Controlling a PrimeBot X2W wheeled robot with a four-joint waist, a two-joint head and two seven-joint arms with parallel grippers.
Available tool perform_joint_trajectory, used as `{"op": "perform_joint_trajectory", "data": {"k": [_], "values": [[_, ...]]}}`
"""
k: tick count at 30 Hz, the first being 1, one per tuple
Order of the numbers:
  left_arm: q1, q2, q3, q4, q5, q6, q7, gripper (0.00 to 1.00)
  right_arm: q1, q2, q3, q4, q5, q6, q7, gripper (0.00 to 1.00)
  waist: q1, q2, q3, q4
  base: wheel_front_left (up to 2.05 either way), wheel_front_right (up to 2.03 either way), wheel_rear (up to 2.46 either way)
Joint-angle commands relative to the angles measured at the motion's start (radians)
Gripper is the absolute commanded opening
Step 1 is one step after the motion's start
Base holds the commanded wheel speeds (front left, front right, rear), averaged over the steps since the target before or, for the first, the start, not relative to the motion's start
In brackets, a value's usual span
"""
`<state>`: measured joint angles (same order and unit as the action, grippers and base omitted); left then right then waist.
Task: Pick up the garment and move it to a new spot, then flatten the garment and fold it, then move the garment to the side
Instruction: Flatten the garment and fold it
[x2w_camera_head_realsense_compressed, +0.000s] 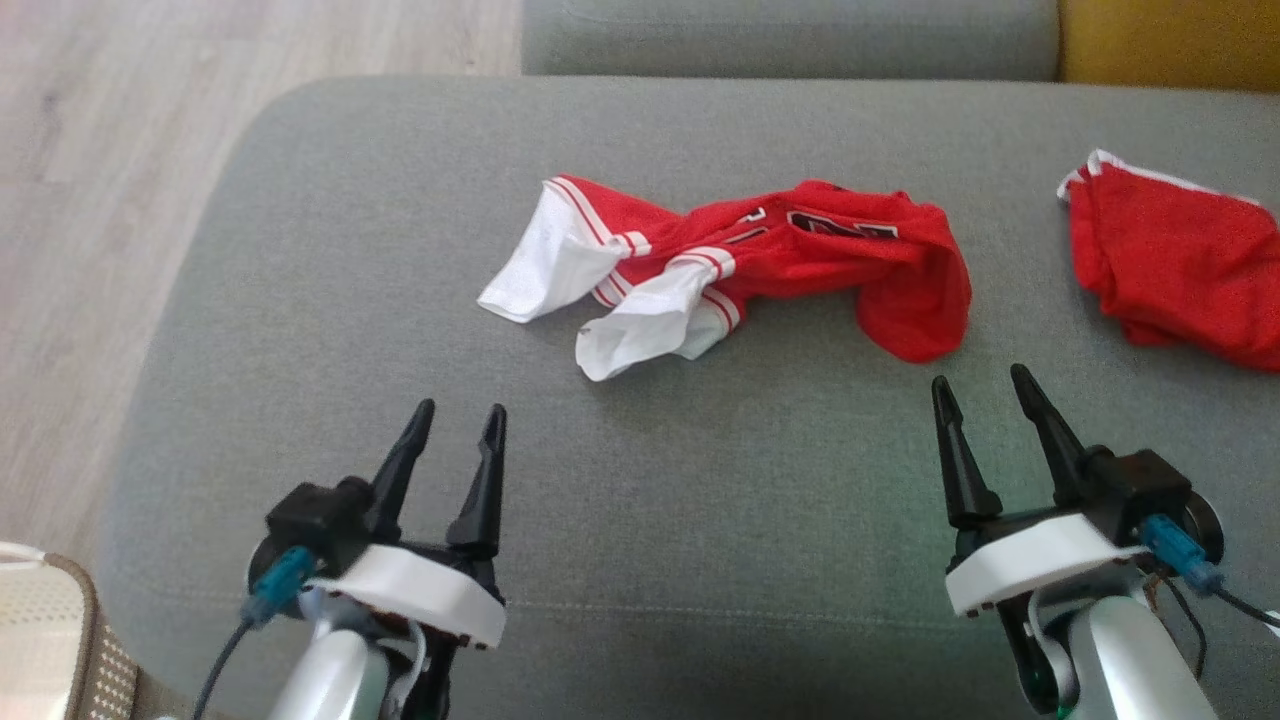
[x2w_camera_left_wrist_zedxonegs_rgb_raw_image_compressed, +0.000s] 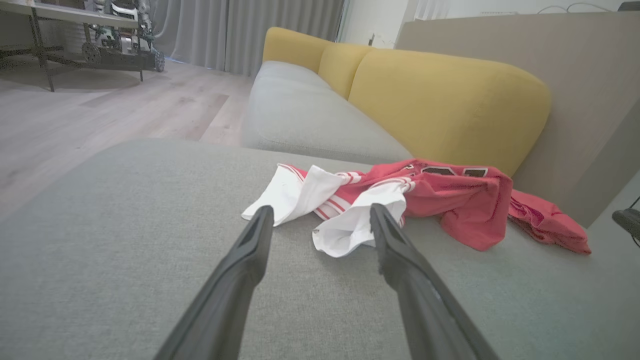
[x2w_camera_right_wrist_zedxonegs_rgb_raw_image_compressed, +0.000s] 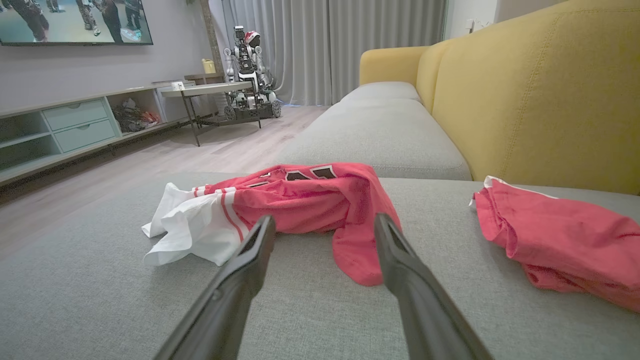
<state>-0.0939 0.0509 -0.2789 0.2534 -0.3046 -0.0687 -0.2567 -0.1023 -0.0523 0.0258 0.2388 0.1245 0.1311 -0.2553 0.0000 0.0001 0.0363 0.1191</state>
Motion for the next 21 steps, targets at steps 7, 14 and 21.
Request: {"op": "perform_joint_trajectory", "data": {"k": [7, 14, 21], "values": [[-0.170, -0.001, -0.033, 0.120, 0.056, 0.037, -0.005, 1.00, -0.081, 0.002, 0.032, -0.046, 0.004, 0.000, -0.006, 1.00, 0.0000, -0.0001, 0.101, -0.072, 0.00, 0.00, 0.00], [-0.315, -0.001, -0.090, 0.232, 0.089, 0.030, -0.005, 1.00, -0.108, 0.002, 0.028, -0.054, 0.002, 0.000, -0.006, 1.00, 0.0000, -0.0001, 0.169, -0.129, 0.00, 0.00, 0.00], [-0.451, -0.001, -0.108, 0.360, 0.107, 0.056, -0.005, 1.00, -0.132, 0.002, 0.030, -0.062, 0.008, 0.000, -0.006, 1.00, 0.0000, -0.0001, 0.210, -0.179, 0.00, 0.00, 0.00]]}}
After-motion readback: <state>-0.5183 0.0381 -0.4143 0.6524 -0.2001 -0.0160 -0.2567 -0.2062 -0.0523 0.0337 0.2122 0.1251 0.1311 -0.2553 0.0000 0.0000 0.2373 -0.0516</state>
